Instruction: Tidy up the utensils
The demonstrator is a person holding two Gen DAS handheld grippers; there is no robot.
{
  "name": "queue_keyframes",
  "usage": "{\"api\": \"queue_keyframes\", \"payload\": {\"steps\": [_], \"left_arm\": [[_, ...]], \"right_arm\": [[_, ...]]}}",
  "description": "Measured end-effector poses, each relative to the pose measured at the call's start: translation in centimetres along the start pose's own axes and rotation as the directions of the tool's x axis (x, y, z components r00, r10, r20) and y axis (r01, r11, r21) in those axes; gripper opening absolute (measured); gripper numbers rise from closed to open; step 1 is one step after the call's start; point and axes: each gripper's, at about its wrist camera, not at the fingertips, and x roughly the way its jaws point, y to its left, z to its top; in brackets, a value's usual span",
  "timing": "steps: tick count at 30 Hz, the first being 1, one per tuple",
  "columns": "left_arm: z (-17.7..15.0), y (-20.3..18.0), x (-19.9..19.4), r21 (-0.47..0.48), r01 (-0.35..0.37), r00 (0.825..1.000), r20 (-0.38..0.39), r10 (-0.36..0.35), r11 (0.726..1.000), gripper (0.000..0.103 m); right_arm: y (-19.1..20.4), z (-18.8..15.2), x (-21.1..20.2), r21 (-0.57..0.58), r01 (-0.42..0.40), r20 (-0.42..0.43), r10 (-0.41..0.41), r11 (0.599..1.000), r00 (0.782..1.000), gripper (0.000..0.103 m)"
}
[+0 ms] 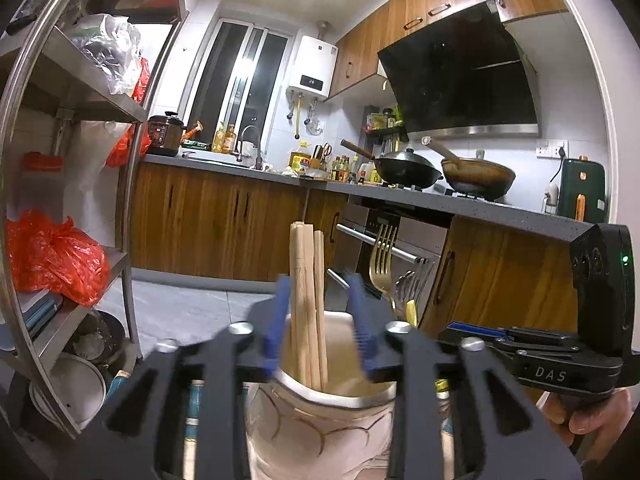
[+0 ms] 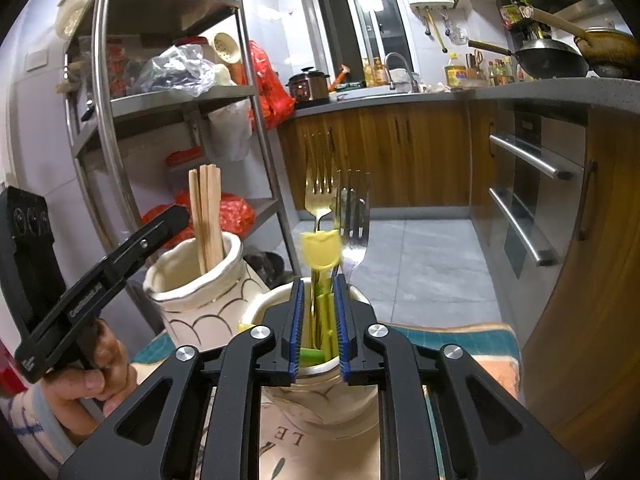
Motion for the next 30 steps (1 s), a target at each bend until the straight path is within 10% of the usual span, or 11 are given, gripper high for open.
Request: {"api": "queue_keyframes", "payload": {"steps": [16, 30], "left_arm": [[0.8, -0.5, -4.8, 0.006, -0.034, 0.999, 0.001, 0.034, 0.999, 0.097], [-0.5, -1.2, -7.6, 0.043, -0.068, 0.996, -0.051, 0.071, 0.997, 0.097]], "right_arm": [[-0.3, 0.2, -3.8, 0.006, 0.009, 0.067, -0.009, 1.0, 0.998, 0.047], [1.1, -1.7, -7.5, -0.008, 0.035, 0.12, -0.034, 0.999, 0.992, 0.08]]}}
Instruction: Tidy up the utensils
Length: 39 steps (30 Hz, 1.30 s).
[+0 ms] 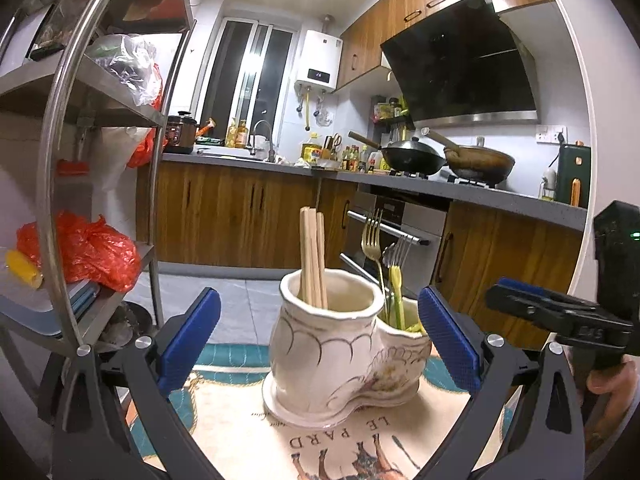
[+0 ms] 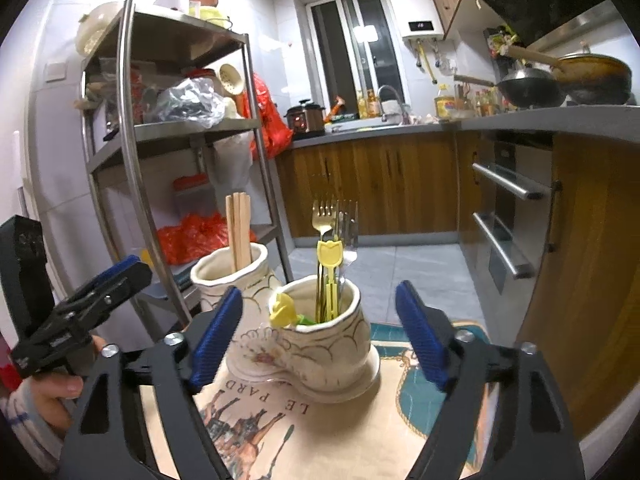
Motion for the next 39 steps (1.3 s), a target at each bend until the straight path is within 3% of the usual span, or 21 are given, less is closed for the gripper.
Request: {"api": "queue_keyframes", "payload": {"steps": [5, 11, 23, 39], "left_arm": [[-0.6, -0.6, -0.8, 0.021, -0.02, 1.0, -0.016, 0.02, 1.0, 0.097], [-1.3, -2.0, -1.7, 0.075, -0.032, 0.999, -0.023, 0.034, 0.997, 0.097], [-1.6, -1.1, -3.2, 0.024, -0.105, 0.994, -0.03, 0.106, 0.994, 0.097], [-1.7, -2.3, -3.4, 0.069, -0.081, 0.996, -0.037, 0.083, 0.994, 0.098]], "right_arm": [[0.7, -1.5, -1.6, 0.005, 0.016, 0.01, -0.016, 1.0, 1.0, 0.09], [1.9, -2.9, -2.7, -0.025, 0.058, 0.011, -0.058, 0.998, 0.998, 0.095], [2.6, -3.4, -3.6, -0.054, 0.103, 0.028, -0.102, 0.993, 0.994, 0.096], [3.5, -3.1, -3.9, -0.098, 0.101, 0.034, -0.098, 0.99, 0.995, 0.097]]}}
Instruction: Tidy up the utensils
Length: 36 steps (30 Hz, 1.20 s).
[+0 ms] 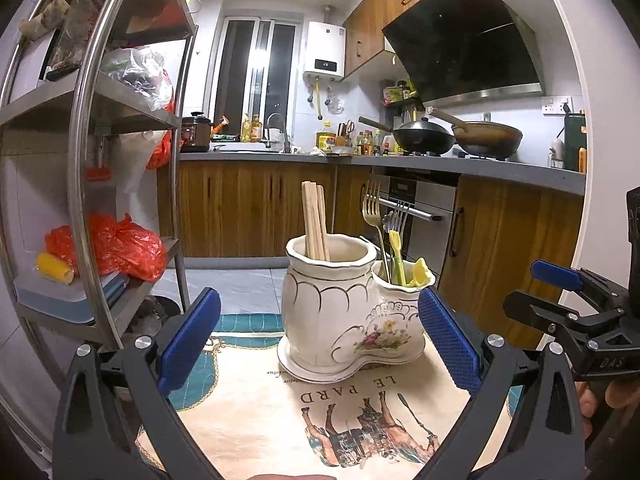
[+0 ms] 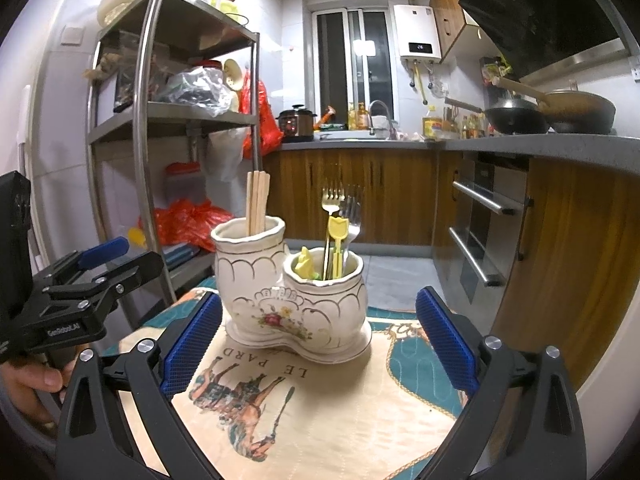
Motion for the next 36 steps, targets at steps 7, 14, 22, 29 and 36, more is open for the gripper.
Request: {"api": "queue_keyframes", "payload": {"steps": [7, 14, 22, 29, 36], "left_arm": [[-0.03, -0.21, -0.03, 0.005, 0.005, 1.0, -0.003, -0.005, 1.0, 0.098], [-0.09, -0.27, -0.01, 0.006, 0.004, 1.0, -0.002, -0.004, 1.0, 0.098], [-0.09, -0.27, -0.01, 0.007, 0.004, 1.0, -0.003, -0.004, 1.0, 0.098], [-0.1, -0.26, -0.02, 0.006, 0.003, 1.0, -0.003, -0.003, 1.0, 0.098], [-0.13, -0.25, -0.02, 0.008, 0.005, 1.0, -0.003, -0.005, 1.0, 0.098]], "right_arm": [[0.04, 0.02, 0.0, 0.0, -0.001, 0.0, 0.001, 1.0, 1.0, 0.097], [0.09, -0.02, -0.1, -0.001, -0.002, 0.002, 0.002, 1.0, 1.0, 0.097], [0.06, 0.0, -0.11, -0.002, -0.003, 0.004, 0.003, 1.0, 1.0, 0.097], [-0.02, -0.06, -0.14, -0.004, -0.004, 0.005, 0.004, 1.0, 1.0, 0.097], [-0.02, -0.05, -0.12, -0.005, -0.003, 0.003, 0.003, 1.0, 1.0, 0.097]]}}
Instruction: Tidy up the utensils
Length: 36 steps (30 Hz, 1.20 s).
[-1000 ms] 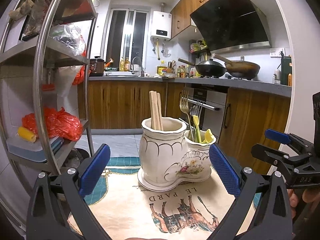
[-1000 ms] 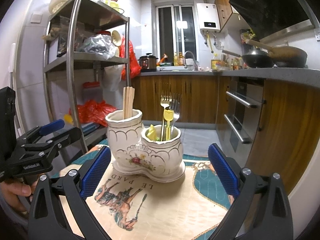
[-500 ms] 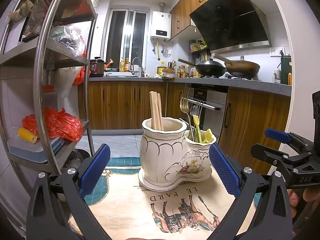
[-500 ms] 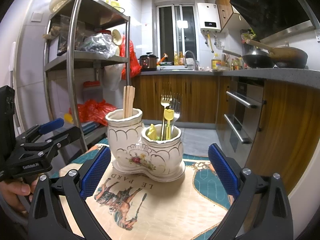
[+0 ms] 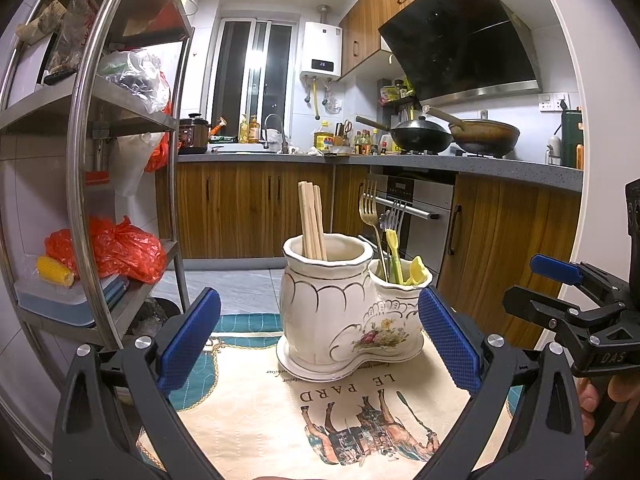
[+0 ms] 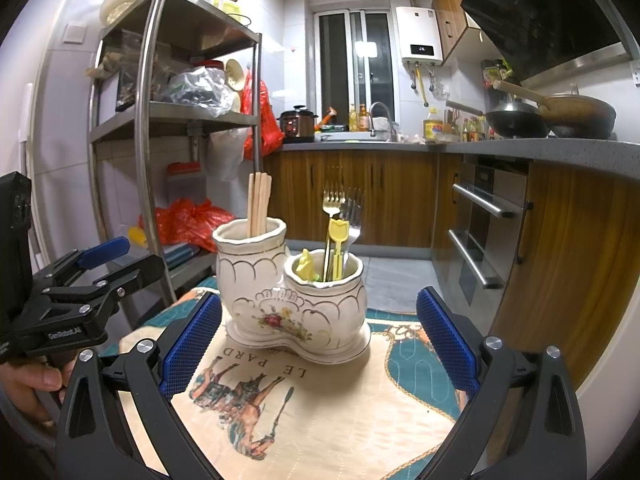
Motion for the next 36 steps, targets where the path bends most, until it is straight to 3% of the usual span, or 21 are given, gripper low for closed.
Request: {"api": "queue_keyframes", "payload": {"steps": [36], "left_arm": [[-0.04, 0.53, -0.15, -0.033, 0.026, 1.0, -0.001, -0.027, 0.999, 0.098]], "right_arm": [[0.04, -0.02, -0.05, -0.003, 0.0, 0.0, 0.0, 1.0, 1.0, 0.097]]}}
